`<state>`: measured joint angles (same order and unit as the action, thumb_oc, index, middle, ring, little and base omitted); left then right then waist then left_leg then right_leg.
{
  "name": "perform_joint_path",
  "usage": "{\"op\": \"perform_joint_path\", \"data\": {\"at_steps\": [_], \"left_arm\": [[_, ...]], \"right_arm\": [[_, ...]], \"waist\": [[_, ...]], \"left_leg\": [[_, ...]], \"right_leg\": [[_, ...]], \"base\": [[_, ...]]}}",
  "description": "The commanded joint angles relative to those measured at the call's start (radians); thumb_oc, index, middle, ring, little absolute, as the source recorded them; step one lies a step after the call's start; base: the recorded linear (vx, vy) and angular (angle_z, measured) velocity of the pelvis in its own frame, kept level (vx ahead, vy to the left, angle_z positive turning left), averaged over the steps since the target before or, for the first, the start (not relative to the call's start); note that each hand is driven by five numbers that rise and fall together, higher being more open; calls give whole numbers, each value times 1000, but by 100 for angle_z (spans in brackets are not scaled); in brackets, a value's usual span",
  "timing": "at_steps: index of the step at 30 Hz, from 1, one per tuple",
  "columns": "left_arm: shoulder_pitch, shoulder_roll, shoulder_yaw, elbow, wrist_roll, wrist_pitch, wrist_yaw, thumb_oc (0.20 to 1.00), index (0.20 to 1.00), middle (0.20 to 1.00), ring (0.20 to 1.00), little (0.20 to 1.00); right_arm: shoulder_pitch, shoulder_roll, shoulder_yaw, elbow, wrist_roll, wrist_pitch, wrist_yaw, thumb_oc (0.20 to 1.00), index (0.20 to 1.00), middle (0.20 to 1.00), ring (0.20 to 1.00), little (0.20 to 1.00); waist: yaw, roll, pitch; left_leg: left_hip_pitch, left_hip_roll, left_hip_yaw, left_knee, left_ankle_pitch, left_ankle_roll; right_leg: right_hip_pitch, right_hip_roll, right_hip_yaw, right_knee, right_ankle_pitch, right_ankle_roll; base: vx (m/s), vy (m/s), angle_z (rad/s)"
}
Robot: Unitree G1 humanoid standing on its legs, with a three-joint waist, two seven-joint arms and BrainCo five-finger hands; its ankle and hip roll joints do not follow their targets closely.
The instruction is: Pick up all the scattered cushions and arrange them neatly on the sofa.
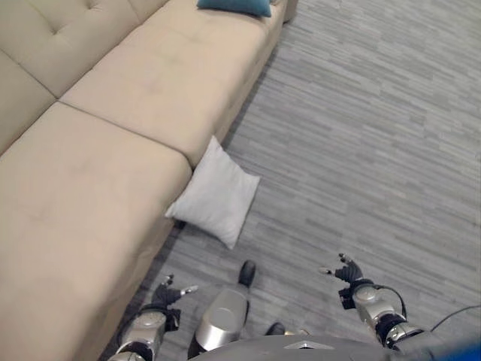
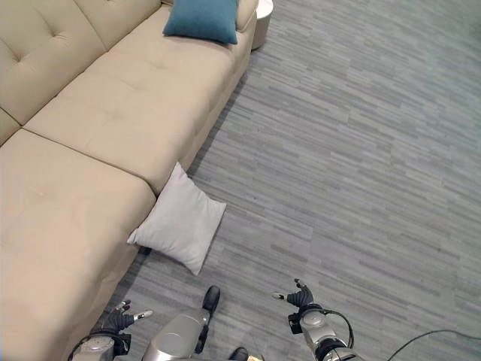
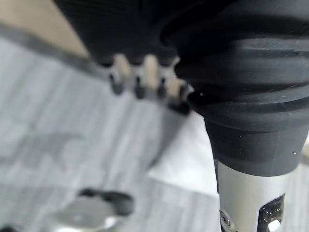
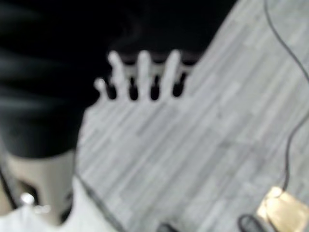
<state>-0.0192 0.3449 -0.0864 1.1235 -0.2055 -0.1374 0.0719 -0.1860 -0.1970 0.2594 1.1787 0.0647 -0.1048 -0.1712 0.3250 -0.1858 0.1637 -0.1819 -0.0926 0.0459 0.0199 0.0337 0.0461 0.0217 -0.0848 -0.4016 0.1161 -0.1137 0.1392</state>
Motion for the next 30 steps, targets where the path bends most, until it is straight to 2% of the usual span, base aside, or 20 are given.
{"op": "perform_joint_path", "data": {"at_steps": [1,2,4,5,6,7,10,11,12,13,15,16,19,20,21,23,26,27,28,30], "left_arm": [[3,8,-15,-9,14,-3,-1,1000,1000,1000,1000,1000],[2,7,-15,-9,14,-3,-1,1000,1000,1000,1000,1000],[-3,4,-22,-18,6,-7,8,1000,1000,1000,1000,1000],[-8,-1,-27,-22,-4,-12,12,1000,1000,1000,1000,1000],[-8,-1,-27,-22,-4,-12,12,1000,1000,1000,1000,1000],[-20,-3,-37,-23,-7,-18,11,1000,1000,1000,1000,1000],[-59,-28,-69,-13,-22,-31,22,1000,1000,1000,1000,1000],[-65,-41,-78,-9,-27,-33,21,1000,1000,1000,1000,1000],[-68,-53,-86,-1,-31,-37,23,1000,1000,1000,1000,1000],[-69,-53,-85,-1,-31,-37,23,1000,1000,1000,1000,1000],[-78,-61,-100,21,-25,-40,22,1000,1000,1000,1000,1000],[-74,-71,-98,31,-31,-41,28,1000,1000,1000,1000,1000],[-67,-78,-87,33,-45,-43,26,1000,1000,1000,1000,1000],[-67,-78,-87,33,-45,-43,26,1000,1000,1000,1000,1000],[-66,-82,-84,40,-52,-43,30,1000,1000,1000,1000,1000],[-67,-87,-81,42,-57,-43,30,1000,1000,1000,1000,1000],[-61,-102,-77,43,-58,-41,23,1000,1000,1000,1000,1000],[-54,-118,-77,39,-42,-37,9,1000,1000,1000,1000,1000],[-49,-119,-78,36,-35,-35,7,1000,1000,1000,1000,1000],[-44,-122,-76,36,-32,-35,1,1000,1000,1000,1000,1000]], "right_arm": [[20,-30,3,-52,-22,-9,6,1000,1000,1000,1000,1000],[20,-30,3,-52,-22,-9,6,1000,1000,1000,1000,1000],[6,-33,0,-63,-18,-12,4,1000,1000,1000,1000,1000],[6,-35,0,-68,-15,-13,2,1000,1000,1000,1000,1000],[6,-35,0,-68,-15,-13,2,1000,1000,1000,1000,1000],[1,-39,0,-74,-7,-17,1,1000,1000,1000,1000,1000],[-26,-55,-10,-92,23,-26,-16,1000,1000,1000,1000,1000],[-33,-59,-13,-94,28,-25,-18,1000,1000,1000,1000,1000],[-41,-64,-11,-92,28,-21,-20,1000,1000,1000,1000,1000],[-42,-64,-11,-92,28,-21,-20,1000,1000,1000,1000,1000],[-42,-69,-10,-90,23,-20,-22,1000,1000,1000,1000,1000],[-37,-70,-11,-90,23,-24,-24,1000,1000,1000,1000,1000],[-33,-76,-6,-83,25,-26,-21,1000,1000,1000,1000,1000],[-33,-76,-6,-83,25,-26,-21,1000,1000,1000,1000,1000],[-43,-83,1,-88,29,-31,-20,1000,1000,1000,1000,1000],[-48,-89,3,-91,33,-34,-22,1000,1000,1000,1000,1000],[-57,-108,3,-95,35,-38,-20,1000,1000,1000,1000,1000],[-52,-122,-21,-104,54,-45,-18,1000,1000,1000,1000,1000],[-49,-123,-27,-104,57,-43,-17,1000,1000,1000,1000,1000],[-47,-125,-30,-102,55,-42,-16,1000,1000,1000,1000,1000]], "waist": [[1,64,21],[0,64,18],[-16,95,21],[-21,103,22],[-22,104,22],[-19,104,21],[-42,129,3],[-54,142,0],[-64,152,-2],[-67,151,-4],[-64,143,10],[-67,133,1],[-73,129,-19],[-74,129,-18],[-73,127,-15],[-72,126,-12],[-74,120,-5],[-93,112,-9],[-94,114,-14],[-92,119,-20]], "left_leg": [[24,35,-186,74,-36,5],[21,36,-188,73,-34,5],[66,41,-230,47,-41,13],[84,36,-271,41,-51,13],[84,36,-272,41,-51,13],[88,27,-324,42,-67,5],[116,-11,-495,30,-85,-11],[131,-15,-541,28,-92,-15],[146,-16,-578,26,-100,-21],[143,-19,-580,25,-96,-21],[148,-25,-620,48,-120,-39],[143,-18,-654,47,-120,-66],[144,17,-682,16,-114,-106],[144,17,-683,16,-114,-106],[122,31,-666,26,-100,-122],[106,32,-645,33,-101,-125],[59,35,-500,67,-103,-123],[-14,54,-165,111,-94,-111],[-19,60,-104,102,-90,-106],[-12,64,-72,81,-82,-103]], "right_leg": [[-100,11,40,351,132,61],[-102,12,38,349,134,61],[-179,6,55,424,136,54],[-194,-28,48,346,140,42],[-194,-28,47,346,140,42],[-186,-51,68,216,123,28],[-241,-44,262,12,139,28],[-262,-40,316,-4,149,30],[-274,-45,333,-19,166,34],[-276,-48,331,-22,169,35],[-236,-80,256,-60,184,39],[-213,-74,202,-62,176,34],[-182,-52,140,-82,155,24],[-182,-52,139,-82,155,24],[-165,-41,118,-96,143,13],[-147,-39,98,-116,139,9],[-91,-41,49,-168,132,0],[-38,-59,-66,-203,120,0],[-31,-60,-92,-203,117,0],[-25,-59,-118,-203,115,-1]], "base": [[144,161,-13],[202,217,14],[186,88,63],[205,18,82],[332,-92,102],[344,-120,107],[405,-54,138],[354,-30,196],[217,-13,202],[179,-37,193],[191,-176,127],[259,-269,106],[236,-196,139],[175,-165,109],[94,-105,17],[100,-118,85],[79,-148,58],[44,-197,33],[28,-179,122],[20,-27,244]]}}
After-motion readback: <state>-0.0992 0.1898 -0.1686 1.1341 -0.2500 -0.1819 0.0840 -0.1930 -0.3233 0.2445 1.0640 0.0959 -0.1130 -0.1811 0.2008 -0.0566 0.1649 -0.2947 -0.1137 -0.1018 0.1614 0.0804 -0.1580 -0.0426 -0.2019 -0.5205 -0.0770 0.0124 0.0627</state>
